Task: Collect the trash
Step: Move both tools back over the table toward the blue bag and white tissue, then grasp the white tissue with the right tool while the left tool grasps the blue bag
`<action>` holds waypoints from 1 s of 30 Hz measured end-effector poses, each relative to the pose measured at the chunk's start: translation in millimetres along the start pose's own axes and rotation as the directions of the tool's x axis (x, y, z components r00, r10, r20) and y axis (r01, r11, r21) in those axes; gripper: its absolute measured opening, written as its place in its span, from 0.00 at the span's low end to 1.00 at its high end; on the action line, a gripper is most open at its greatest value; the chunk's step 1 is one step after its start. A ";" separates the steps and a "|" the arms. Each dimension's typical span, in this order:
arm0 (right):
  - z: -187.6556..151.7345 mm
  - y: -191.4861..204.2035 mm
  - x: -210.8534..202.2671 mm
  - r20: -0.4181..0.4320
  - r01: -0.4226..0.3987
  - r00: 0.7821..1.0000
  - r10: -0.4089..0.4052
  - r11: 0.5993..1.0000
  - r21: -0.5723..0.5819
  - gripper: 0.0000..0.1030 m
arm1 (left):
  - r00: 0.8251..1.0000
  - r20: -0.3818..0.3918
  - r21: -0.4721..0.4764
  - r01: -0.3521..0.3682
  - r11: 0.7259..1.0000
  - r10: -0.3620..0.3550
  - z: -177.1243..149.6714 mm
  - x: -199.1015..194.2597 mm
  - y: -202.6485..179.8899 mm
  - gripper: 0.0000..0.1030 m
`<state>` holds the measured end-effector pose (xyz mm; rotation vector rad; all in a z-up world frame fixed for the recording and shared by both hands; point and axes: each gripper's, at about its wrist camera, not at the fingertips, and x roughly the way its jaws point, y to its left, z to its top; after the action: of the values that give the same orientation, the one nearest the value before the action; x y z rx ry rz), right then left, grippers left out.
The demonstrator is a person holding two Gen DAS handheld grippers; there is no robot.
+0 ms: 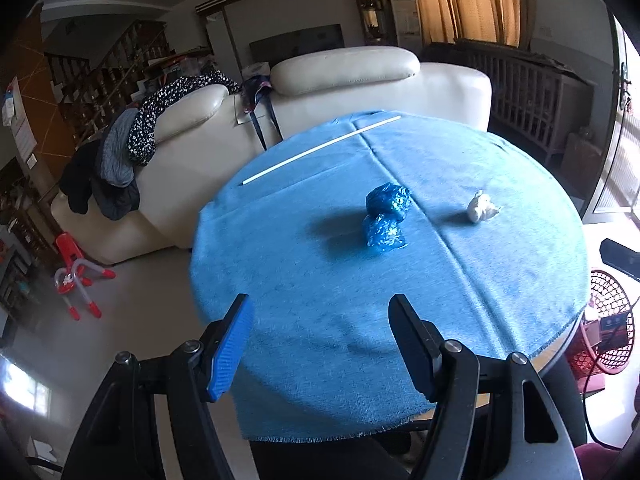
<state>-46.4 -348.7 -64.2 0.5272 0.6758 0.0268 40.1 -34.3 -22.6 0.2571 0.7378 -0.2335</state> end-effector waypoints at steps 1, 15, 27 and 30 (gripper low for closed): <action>0.3 4.1 1.5 0.000 0.001 1.000 -0.001 1.000 -0.010 0.58 | 1.000 0.003 -0.003 0.002 1.000 -0.002 -0.1 -1.2 1.4 0.68; -0.3 -3.2 28.1 -0.061 0.015 0.998 -0.015 1.000 -0.008 0.58 | 1.000 -0.031 -0.058 0.003 0.998 -0.005 12.4 22.6 7.4 0.68; 26.2 -36.7 82.7 -0.145 0.074 0.987 -0.065 0.996 0.057 0.58 | 0.999 -0.052 -0.010 0.007 1.000 -0.008 43.9 67.3 -4.7 0.68; 36.2 -37.4 106.0 -0.170 0.082 0.983 -0.071 0.995 0.059 0.58 | 0.997 -0.077 -0.014 0.004 1.000 -0.005 50.4 89.6 -1.5 0.68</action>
<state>53.2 -377.5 -120.7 0.5663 0.8632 -0.0236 135.6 -62.0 -48.6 0.2524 0.8165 -0.2237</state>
